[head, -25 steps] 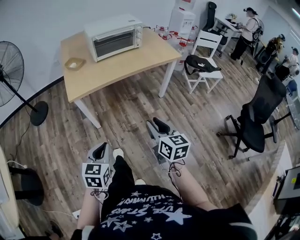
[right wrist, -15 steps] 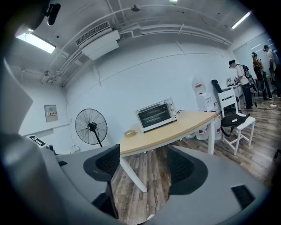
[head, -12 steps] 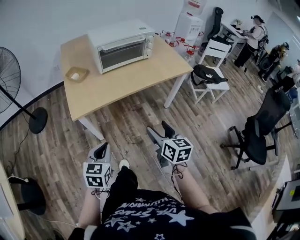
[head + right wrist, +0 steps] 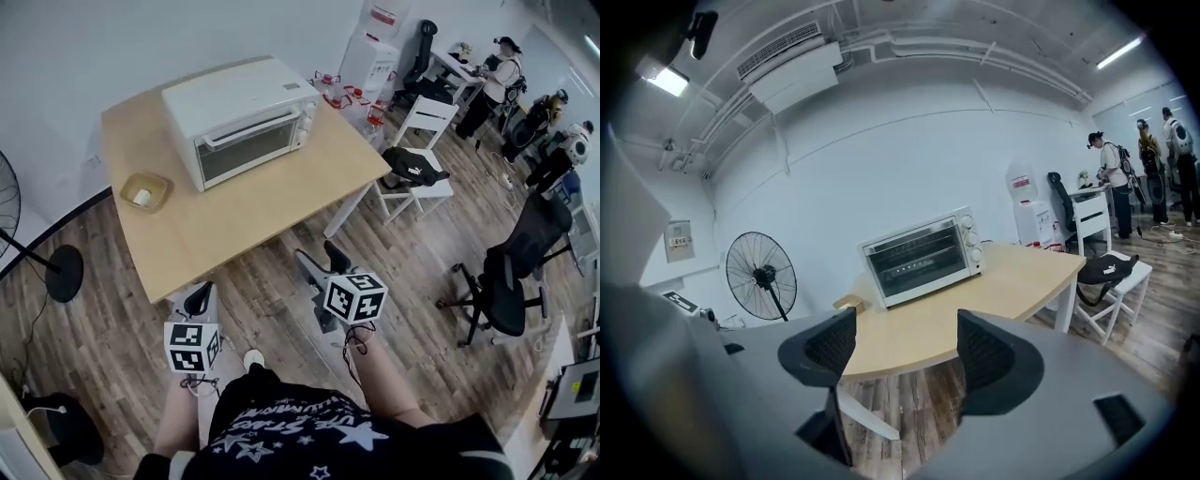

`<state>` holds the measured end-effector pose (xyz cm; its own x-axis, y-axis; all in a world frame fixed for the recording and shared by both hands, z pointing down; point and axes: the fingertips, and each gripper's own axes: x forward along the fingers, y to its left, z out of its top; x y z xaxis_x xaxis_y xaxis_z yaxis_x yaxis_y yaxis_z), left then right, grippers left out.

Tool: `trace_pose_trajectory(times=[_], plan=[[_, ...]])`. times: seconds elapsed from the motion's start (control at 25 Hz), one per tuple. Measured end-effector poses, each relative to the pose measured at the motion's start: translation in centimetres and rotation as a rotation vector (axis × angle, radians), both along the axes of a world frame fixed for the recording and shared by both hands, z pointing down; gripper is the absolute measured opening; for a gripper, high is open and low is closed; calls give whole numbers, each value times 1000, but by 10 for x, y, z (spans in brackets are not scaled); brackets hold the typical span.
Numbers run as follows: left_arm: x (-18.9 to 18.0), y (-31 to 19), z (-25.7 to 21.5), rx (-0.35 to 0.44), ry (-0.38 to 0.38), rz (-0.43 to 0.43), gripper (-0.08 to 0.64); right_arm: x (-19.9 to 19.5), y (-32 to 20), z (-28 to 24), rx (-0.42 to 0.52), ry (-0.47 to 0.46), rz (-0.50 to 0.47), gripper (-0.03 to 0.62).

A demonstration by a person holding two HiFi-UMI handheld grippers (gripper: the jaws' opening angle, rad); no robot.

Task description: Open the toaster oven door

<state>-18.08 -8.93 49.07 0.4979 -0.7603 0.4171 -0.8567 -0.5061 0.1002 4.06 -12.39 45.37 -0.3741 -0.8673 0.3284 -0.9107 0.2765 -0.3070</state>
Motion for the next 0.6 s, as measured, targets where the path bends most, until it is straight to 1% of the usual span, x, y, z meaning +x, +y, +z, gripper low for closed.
trace_pose_trajectory(times=[0.24, 0.44, 0.6], plan=[[-15, -56, 3, -14, -3, 21, 21, -8, -39, -2, -21, 5, 38, 321], [-17, -89, -3, 2, 3, 13, 21, 5, -57, 5, -48, 35, 57, 319], [-16, -107, -9, 9, 2, -10, 21, 16, -80, 5, -45, 50, 62, 320]])
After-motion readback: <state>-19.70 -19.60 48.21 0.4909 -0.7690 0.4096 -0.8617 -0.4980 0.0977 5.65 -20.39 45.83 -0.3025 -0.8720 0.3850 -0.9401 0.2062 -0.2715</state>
